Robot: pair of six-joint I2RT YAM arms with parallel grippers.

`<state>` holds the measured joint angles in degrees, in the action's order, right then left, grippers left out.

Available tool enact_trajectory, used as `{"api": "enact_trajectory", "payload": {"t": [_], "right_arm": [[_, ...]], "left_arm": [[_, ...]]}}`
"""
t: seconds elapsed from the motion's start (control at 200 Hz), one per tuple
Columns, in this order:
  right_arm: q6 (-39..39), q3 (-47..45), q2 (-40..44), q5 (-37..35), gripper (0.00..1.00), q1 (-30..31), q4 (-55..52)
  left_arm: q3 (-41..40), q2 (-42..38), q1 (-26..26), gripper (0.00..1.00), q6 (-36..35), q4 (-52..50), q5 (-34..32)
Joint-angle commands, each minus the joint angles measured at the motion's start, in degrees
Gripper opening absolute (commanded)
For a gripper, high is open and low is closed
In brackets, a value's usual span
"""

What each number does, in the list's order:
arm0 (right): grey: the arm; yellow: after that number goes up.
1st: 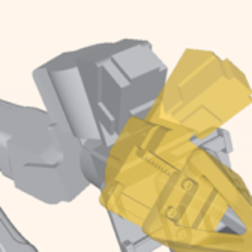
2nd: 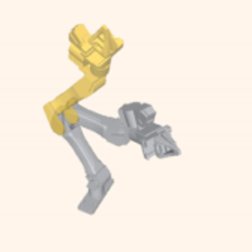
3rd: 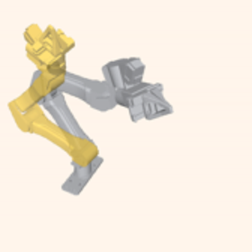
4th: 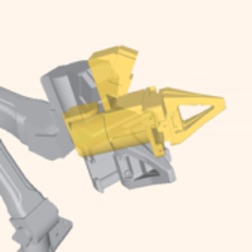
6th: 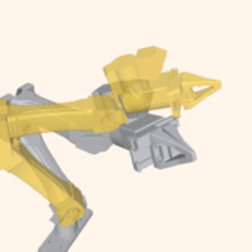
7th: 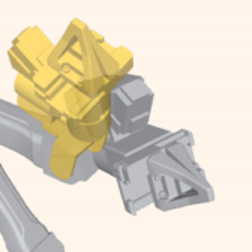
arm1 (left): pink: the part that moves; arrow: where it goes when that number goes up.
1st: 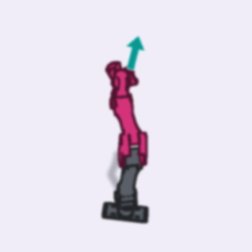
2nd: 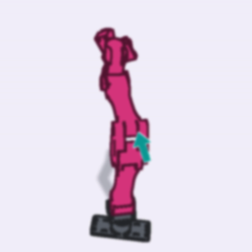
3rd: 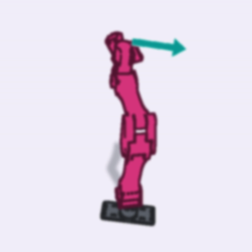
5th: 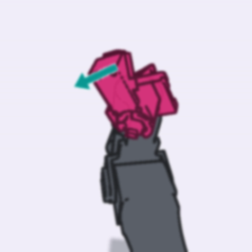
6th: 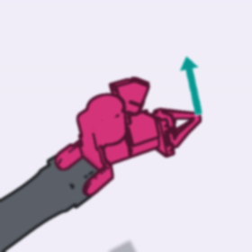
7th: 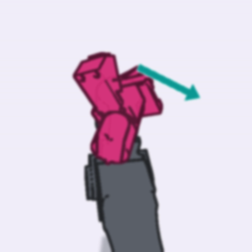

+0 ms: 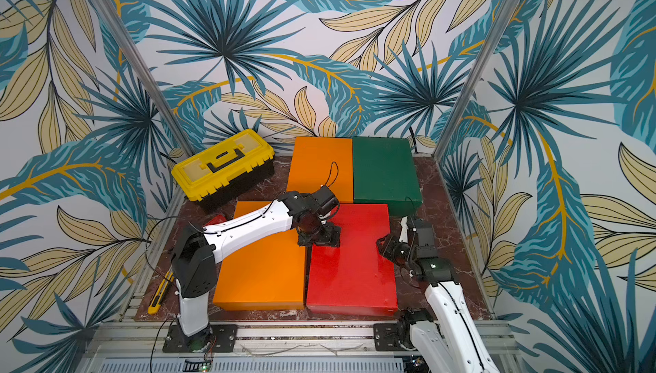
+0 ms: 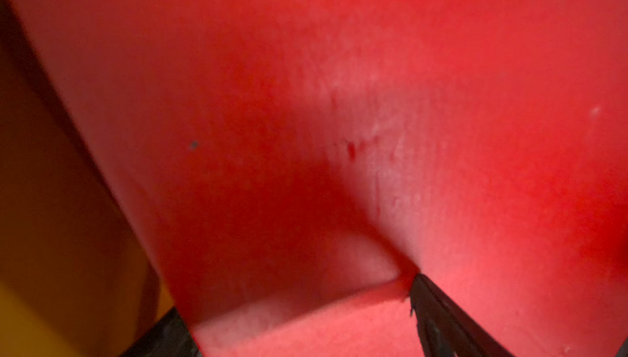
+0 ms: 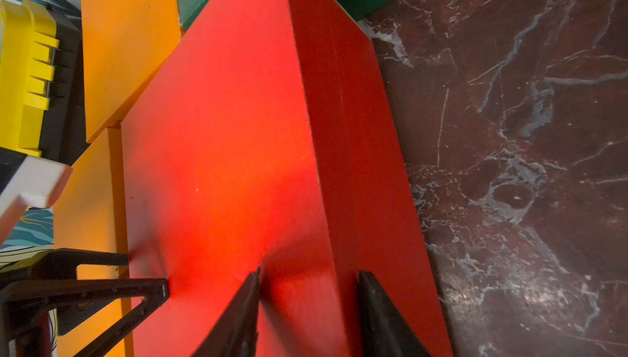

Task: Stack the shoeboxes
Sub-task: Pick up the shoebox from the center of the board.

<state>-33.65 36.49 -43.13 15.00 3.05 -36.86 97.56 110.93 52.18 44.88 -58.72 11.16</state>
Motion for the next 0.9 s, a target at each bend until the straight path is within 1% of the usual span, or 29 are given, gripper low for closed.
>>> {"api": "enact_trajectory", "payload": {"t": [0.0,0.461,0.641,0.891], "right_arm": [[-1.97,3.24,1.21,15.62,0.45,1.93,3.85],[-3.0,7.13,2.33,17.01,0.42,1.92,1.88],[-4.53,9.15,2.35,19.2,0.42,1.93,2.32],[-4.84,16.32,2.06,20.91,0.42,1.96,-0.78]], "left_arm": [[2.35,-0.49,4.59,0.89,0.2,10.2,5.73],[5.67,-2.7,5.47,0.89,0.2,10.16,5.43],[7.66,-3.65,5.65,0.89,0.29,10.2,6.05],[10.43,-5.53,6.0,0.88,-0.12,10.13,5.72]]}}
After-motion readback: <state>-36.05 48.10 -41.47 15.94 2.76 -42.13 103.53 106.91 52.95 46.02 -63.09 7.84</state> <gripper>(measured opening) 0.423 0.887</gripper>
